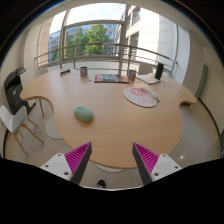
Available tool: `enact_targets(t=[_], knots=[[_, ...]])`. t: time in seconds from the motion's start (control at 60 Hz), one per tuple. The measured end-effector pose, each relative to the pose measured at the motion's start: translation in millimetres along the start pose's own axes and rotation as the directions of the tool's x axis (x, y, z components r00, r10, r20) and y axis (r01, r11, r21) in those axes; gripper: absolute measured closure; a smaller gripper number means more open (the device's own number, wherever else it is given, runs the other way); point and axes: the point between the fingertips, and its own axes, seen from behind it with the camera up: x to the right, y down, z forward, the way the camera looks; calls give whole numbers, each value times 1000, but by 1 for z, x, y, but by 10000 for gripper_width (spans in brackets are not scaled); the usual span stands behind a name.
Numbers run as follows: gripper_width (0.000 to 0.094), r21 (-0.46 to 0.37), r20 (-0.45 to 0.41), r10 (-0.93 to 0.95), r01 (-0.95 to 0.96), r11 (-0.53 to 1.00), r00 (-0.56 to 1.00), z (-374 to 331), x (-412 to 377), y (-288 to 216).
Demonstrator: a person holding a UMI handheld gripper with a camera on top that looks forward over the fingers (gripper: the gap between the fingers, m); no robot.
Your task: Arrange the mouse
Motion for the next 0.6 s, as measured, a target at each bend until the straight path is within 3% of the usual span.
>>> enact_targets(t=[0.383,0.533,0.6], knots=[[89,-10,147,-106,109,994,983,157,-101,-60],[110,14,178,-137,136,991,975,188,-108,-86],[165,13,202,-124,124,992,972,193,-114,-92]])
